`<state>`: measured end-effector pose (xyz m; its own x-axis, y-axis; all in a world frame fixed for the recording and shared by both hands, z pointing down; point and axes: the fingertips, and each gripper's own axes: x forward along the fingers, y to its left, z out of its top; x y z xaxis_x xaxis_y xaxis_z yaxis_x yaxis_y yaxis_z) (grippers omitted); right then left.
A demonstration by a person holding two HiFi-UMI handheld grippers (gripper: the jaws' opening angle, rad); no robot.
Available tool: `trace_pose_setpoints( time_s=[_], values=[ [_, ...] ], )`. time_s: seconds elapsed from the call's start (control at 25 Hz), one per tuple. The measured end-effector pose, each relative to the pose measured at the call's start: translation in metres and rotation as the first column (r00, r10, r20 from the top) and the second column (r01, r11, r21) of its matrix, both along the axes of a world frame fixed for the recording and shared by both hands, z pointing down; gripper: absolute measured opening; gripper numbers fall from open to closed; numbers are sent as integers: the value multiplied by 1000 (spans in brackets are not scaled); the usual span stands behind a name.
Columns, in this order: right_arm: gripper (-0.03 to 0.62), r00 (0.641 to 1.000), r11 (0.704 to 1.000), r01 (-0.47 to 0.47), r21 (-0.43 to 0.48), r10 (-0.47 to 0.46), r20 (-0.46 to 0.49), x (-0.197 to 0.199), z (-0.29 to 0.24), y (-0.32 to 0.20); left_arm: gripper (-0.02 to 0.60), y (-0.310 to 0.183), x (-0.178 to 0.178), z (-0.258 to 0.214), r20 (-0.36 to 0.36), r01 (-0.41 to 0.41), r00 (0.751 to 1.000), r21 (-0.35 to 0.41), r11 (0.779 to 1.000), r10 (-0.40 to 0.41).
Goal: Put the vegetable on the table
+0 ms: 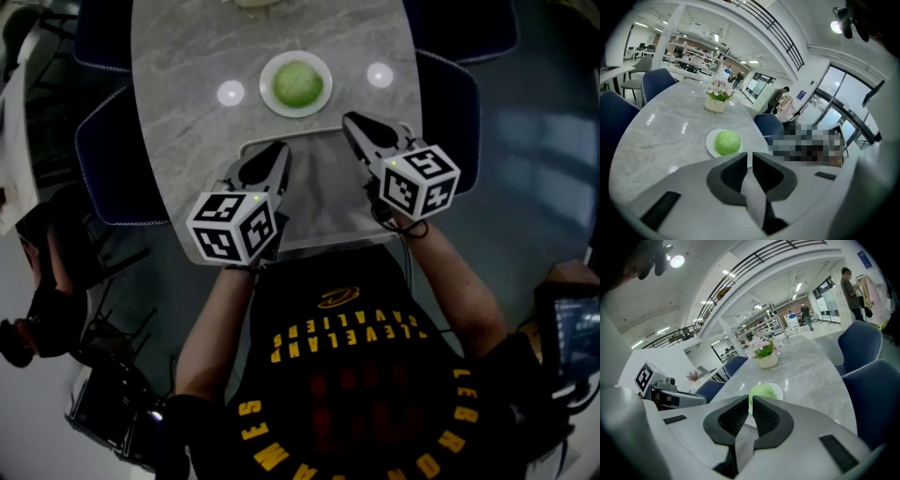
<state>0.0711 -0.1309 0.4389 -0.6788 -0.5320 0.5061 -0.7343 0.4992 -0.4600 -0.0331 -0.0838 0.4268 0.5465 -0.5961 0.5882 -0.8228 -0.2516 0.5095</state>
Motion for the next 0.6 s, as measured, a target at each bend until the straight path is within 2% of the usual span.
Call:
trace_pose_setpoints(
  time_s=[0.16, 0.4, 0.6],
  values=[
    [32, 1000, 1000, 7, 0, -7, -7, 3, -30, 38, 34, 31, 12, -36, -12, -17, 1000, 24, 1000, 17],
    [32, 999, 1000, -18, -19, 19, 38, 16, -35, 67, 34, 47, 25, -54, -11, -8, 1000, 79, 997, 9],
    [32, 999, 996, -8, 87, 4, 52, 10, -67, 80, 34, 56, 35, -80, -21, -10, 1000, 142, 990, 13]
  ],
)
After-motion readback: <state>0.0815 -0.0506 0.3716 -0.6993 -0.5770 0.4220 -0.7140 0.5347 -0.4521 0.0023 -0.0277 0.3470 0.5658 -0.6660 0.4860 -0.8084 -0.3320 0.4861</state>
